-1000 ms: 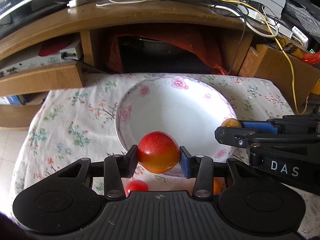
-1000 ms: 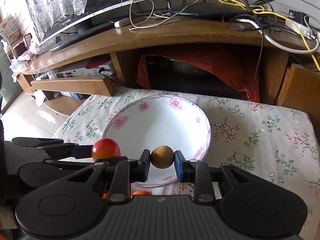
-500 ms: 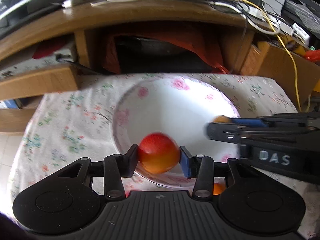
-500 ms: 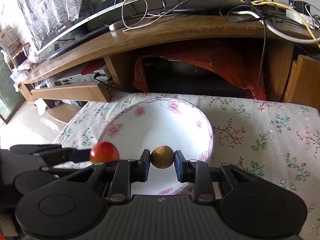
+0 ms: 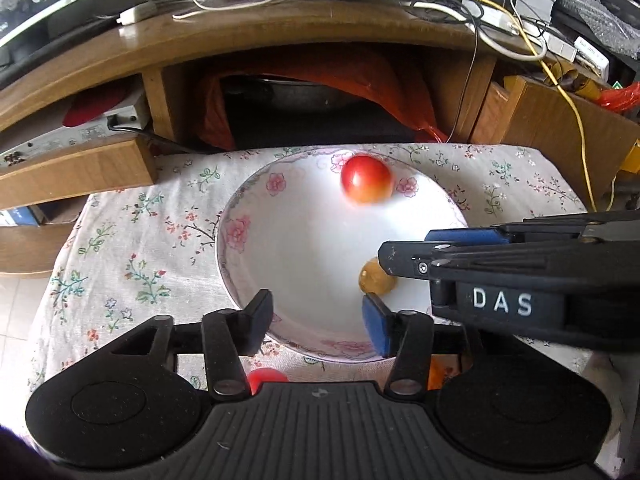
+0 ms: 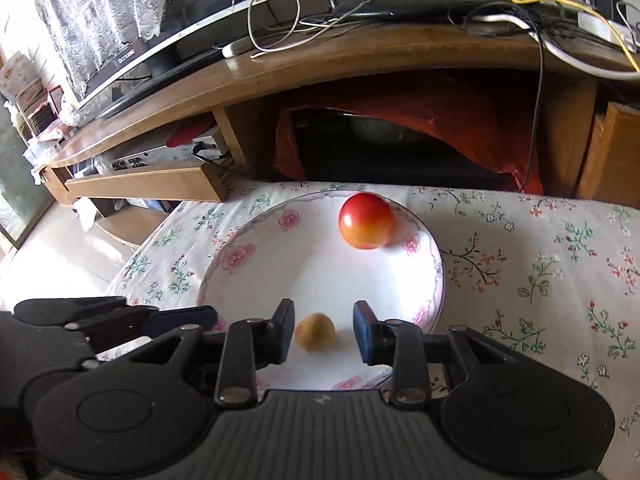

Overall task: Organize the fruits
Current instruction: 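Move both tools back toward the remaining fruit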

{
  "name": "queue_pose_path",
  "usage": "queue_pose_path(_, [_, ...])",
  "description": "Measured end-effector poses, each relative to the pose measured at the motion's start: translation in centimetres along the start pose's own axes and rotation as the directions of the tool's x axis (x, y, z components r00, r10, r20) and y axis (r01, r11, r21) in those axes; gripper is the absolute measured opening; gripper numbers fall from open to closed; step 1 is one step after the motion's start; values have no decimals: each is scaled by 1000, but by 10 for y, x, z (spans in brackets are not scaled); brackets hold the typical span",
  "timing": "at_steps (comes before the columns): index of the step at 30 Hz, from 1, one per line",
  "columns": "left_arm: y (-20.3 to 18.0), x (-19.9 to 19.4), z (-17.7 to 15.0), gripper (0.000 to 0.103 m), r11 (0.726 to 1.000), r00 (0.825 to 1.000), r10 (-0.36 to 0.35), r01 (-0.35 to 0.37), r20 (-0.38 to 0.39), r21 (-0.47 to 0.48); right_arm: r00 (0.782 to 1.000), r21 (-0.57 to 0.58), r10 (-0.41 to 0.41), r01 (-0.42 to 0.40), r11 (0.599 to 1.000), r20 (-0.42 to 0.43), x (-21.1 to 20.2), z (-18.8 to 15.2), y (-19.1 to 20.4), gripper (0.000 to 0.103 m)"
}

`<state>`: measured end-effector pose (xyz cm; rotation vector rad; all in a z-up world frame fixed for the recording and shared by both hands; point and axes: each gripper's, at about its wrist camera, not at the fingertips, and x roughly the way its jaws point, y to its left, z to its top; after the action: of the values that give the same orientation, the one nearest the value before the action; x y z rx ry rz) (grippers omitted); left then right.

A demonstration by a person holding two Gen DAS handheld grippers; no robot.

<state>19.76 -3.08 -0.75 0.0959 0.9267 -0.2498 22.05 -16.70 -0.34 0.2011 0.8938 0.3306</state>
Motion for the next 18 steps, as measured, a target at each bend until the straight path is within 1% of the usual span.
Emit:
queue_pose_path(4, [4,-13,-3,62,1000,1000,3,-3,4,-3,1000,22,9,-10,1000,27,-13,3,1,26])
queue_pose_path(10, [12,-37,-15,63,1000,1000,13,-13,5,-21,998,1,-9,9,1000,54,-40,3,15,26])
queue_pose_path(13, [15,-44,-25,63,999,1000,2,-3,-15,-45,999,-7,-20,20,1000,46,-50,-5,21,26])
queue_pose_path(18, [12,-50,-36,63,999,999,-6,4,-37,-44,999,-39,-51,51,998,6,-62,-25,28,26])
